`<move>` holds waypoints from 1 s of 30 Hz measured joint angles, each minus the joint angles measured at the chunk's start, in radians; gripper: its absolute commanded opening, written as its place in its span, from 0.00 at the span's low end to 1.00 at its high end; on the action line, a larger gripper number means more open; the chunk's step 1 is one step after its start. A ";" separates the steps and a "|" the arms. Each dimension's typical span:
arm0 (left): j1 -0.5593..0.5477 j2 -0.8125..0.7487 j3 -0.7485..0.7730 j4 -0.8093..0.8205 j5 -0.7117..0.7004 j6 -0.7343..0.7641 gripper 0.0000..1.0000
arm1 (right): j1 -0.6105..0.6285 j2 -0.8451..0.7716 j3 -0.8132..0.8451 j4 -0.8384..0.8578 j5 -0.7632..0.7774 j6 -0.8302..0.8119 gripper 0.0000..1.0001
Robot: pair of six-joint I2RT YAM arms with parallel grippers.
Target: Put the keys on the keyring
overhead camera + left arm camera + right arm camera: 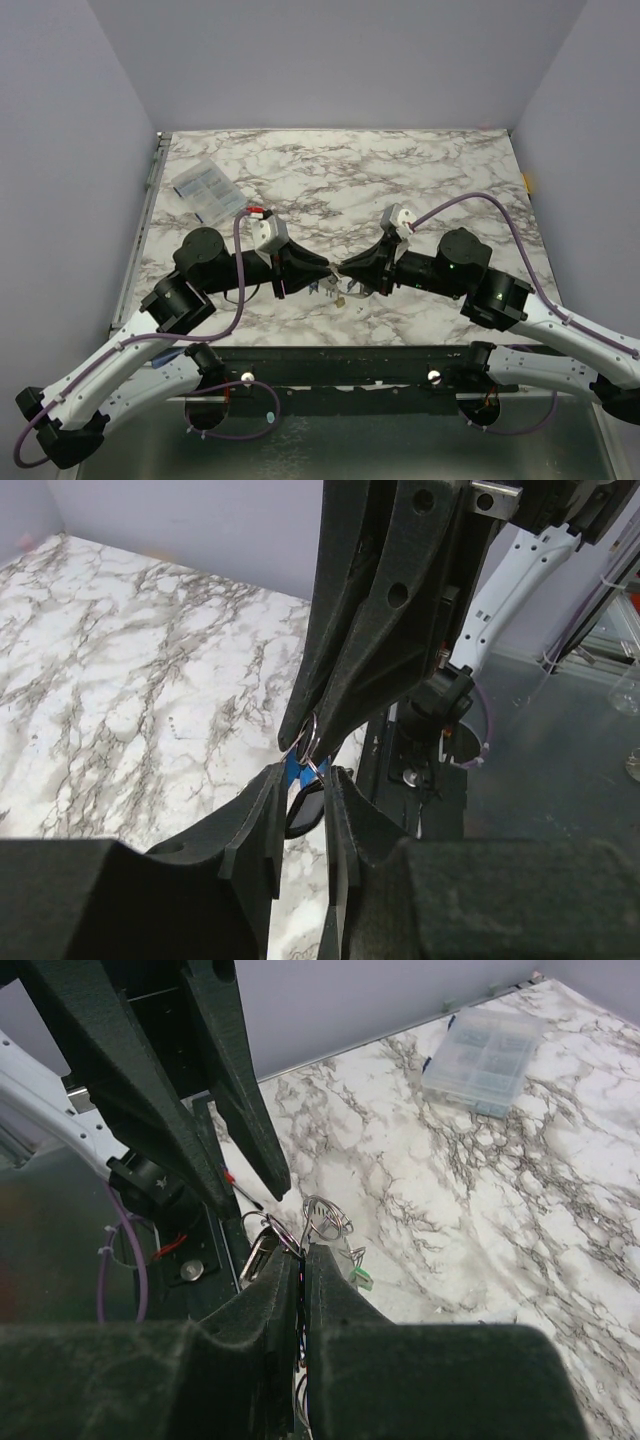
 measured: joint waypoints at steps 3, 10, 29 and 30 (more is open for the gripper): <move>0.000 0.002 -0.009 0.025 0.000 -0.029 0.20 | 0.000 0.000 0.000 0.000 0.000 0.006 0.01; 0.000 0.008 -0.032 0.083 0.000 -0.090 0.00 | 0.000 0.000 0.002 0.000 0.001 0.011 0.01; 0.000 0.002 -0.124 0.160 -0.090 -0.151 0.00 | -0.001 -0.005 0.009 -0.043 -0.007 0.015 0.01; 0.000 0.002 -0.126 0.160 -0.097 -0.151 0.00 | -0.001 -0.006 0.009 -0.046 -0.008 0.016 0.01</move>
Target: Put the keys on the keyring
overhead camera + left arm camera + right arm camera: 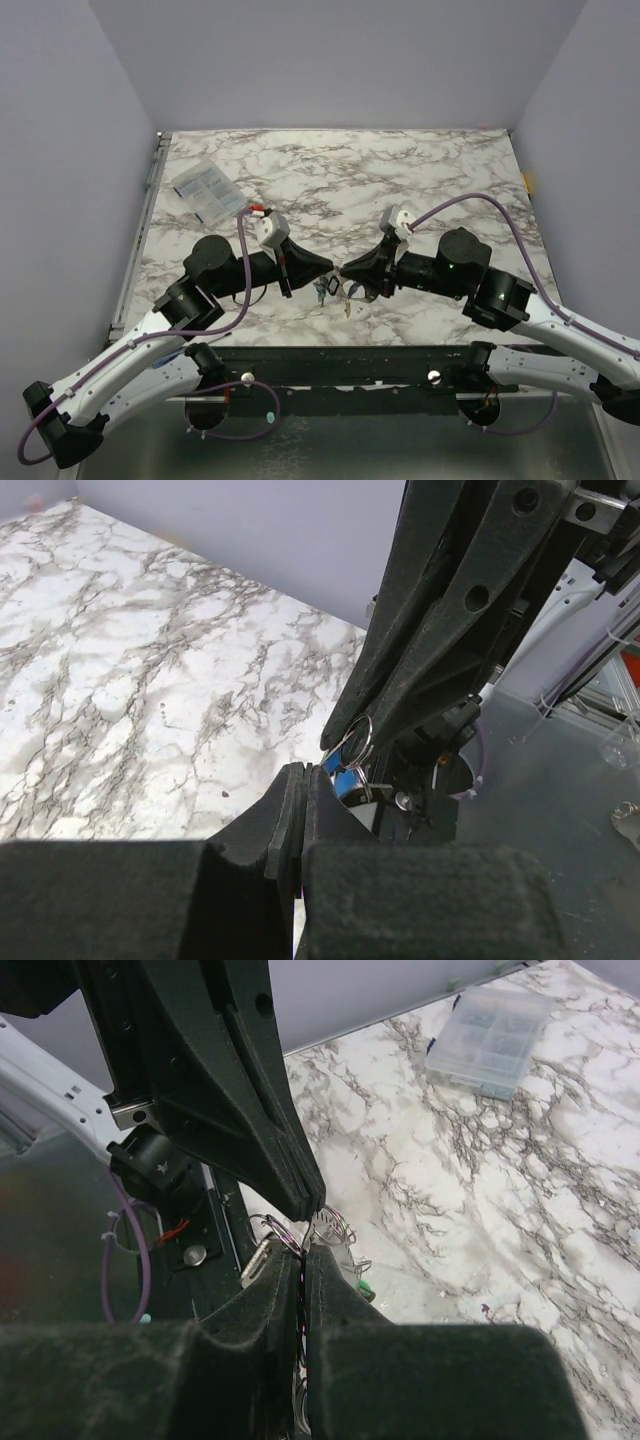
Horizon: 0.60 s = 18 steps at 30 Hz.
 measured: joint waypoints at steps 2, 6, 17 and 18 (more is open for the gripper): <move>-0.001 0.002 -0.002 0.000 -0.006 -0.002 0.00 | 0.000 0.000 0.000 -0.002 -0.003 0.000 0.01; -0.001 0.013 -0.002 0.009 -0.007 -0.003 0.00 | -0.002 -0.001 0.006 -0.006 -0.006 -0.001 0.01; -0.001 -0.030 0.030 -0.097 -0.106 0.014 0.41 | 0.001 -0.010 0.014 -0.006 0.050 0.010 0.01; -0.001 -0.040 0.037 -0.111 -0.118 0.013 0.42 | 0.001 -0.015 0.015 -0.003 0.064 0.011 0.01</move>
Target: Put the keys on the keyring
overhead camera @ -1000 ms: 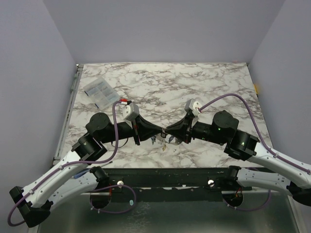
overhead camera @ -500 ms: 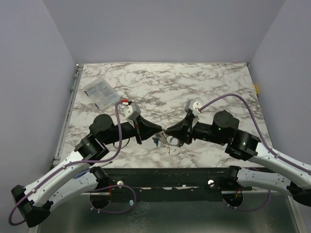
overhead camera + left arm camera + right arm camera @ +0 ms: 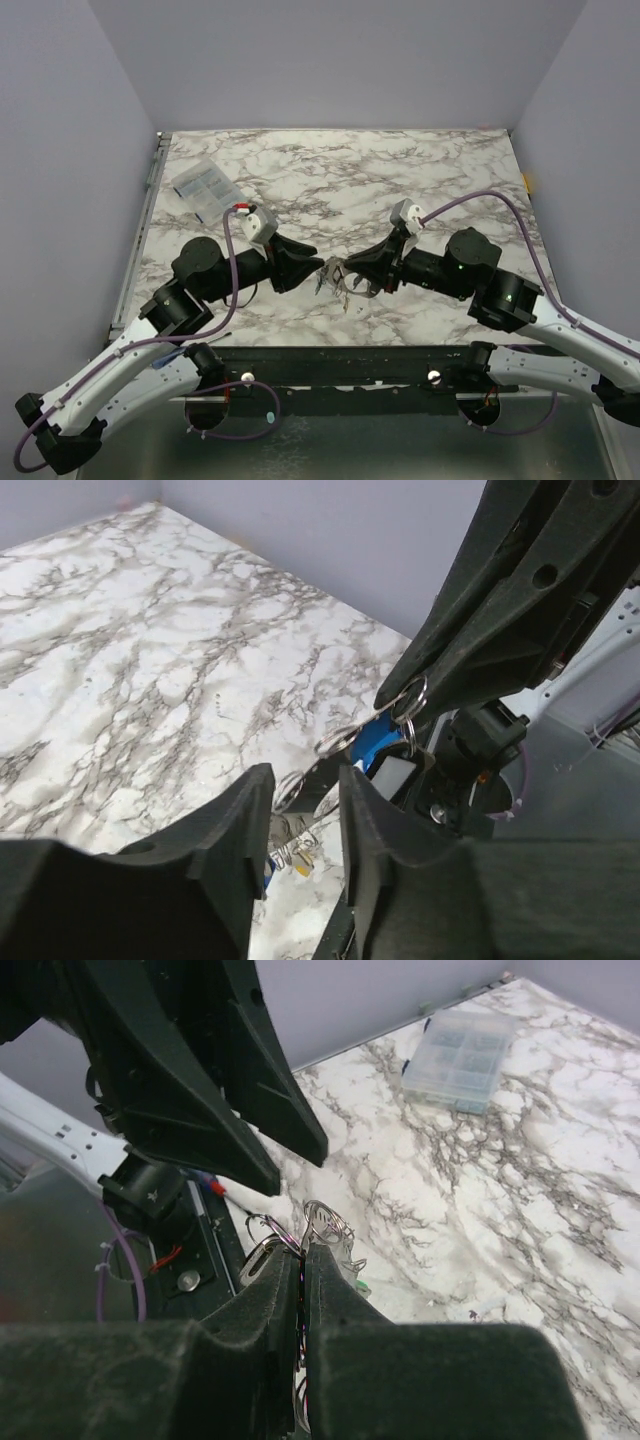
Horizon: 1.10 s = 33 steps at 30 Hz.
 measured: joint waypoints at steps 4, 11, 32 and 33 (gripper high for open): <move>0.001 -0.042 0.015 -0.027 -0.034 -0.027 0.42 | 0.000 -0.011 0.000 0.022 0.049 0.012 0.01; 0.001 -0.027 0.032 -0.011 -0.040 -0.169 0.40 | 0.000 -0.010 -0.003 0.097 0.092 0.018 0.01; 0.001 0.066 0.213 -0.011 0.062 -0.026 0.64 | 0.000 0.000 0.000 0.080 0.102 0.024 0.01; 0.001 0.074 0.213 -0.015 0.069 -0.007 0.64 | 0.000 0.000 0.000 0.077 0.092 0.026 0.01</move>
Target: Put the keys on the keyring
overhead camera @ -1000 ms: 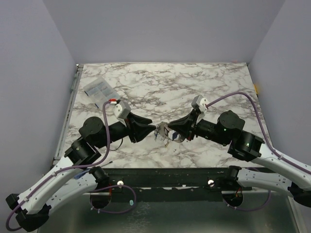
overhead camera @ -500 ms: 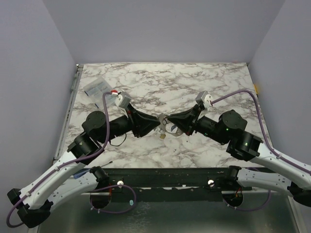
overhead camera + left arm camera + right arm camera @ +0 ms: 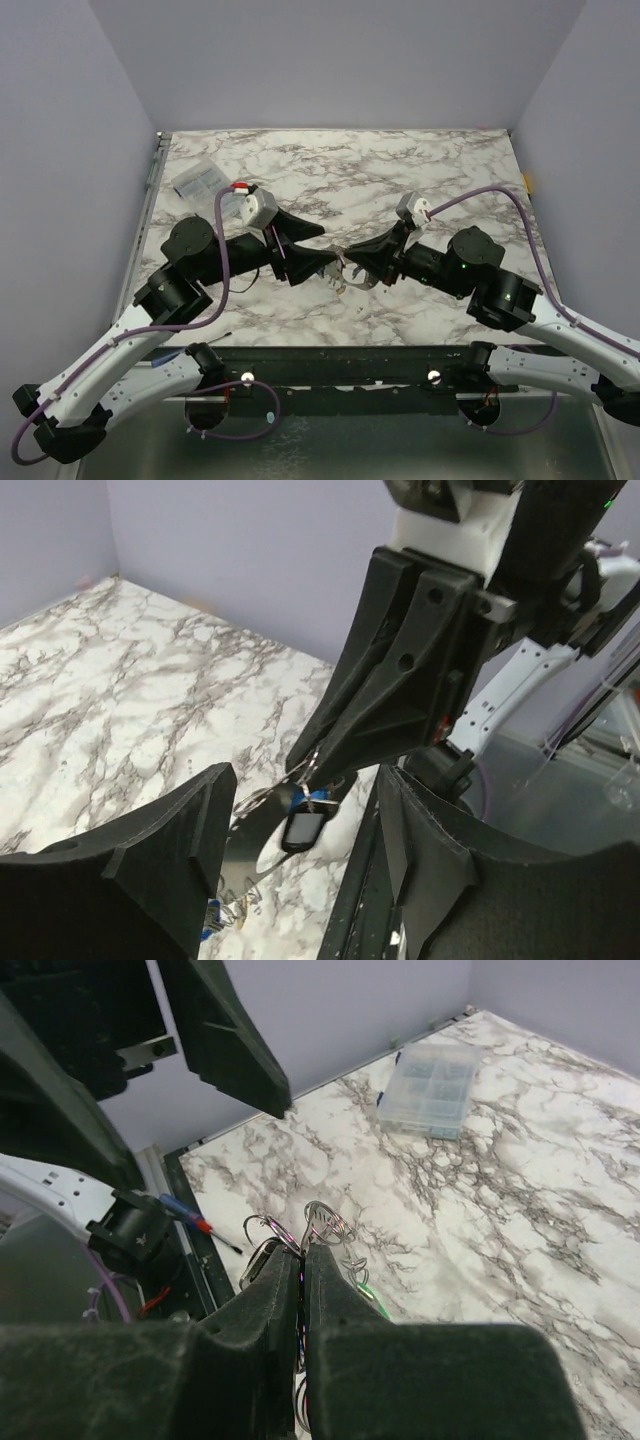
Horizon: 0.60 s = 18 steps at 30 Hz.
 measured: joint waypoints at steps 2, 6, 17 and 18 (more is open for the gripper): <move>0.000 0.019 0.000 -0.006 0.013 0.035 0.64 | 0.000 0.000 0.005 -0.008 -0.018 0.004 0.01; 0.000 0.049 0.000 -0.011 0.035 0.079 0.63 | 0.000 -0.002 0.013 -0.016 -0.058 0.014 0.01; 0.000 0.059 0.000 -0.011 0.082 0.111 0.60 | 0.000 -0.014 0.027 -0.023 -0.094 0.019 0.01; 0.000 0.059 0.000 -0.011 0.083 0.111 0.60 | 0.000 -0.014 0.027 -0.023 -0.096 0.019 0.01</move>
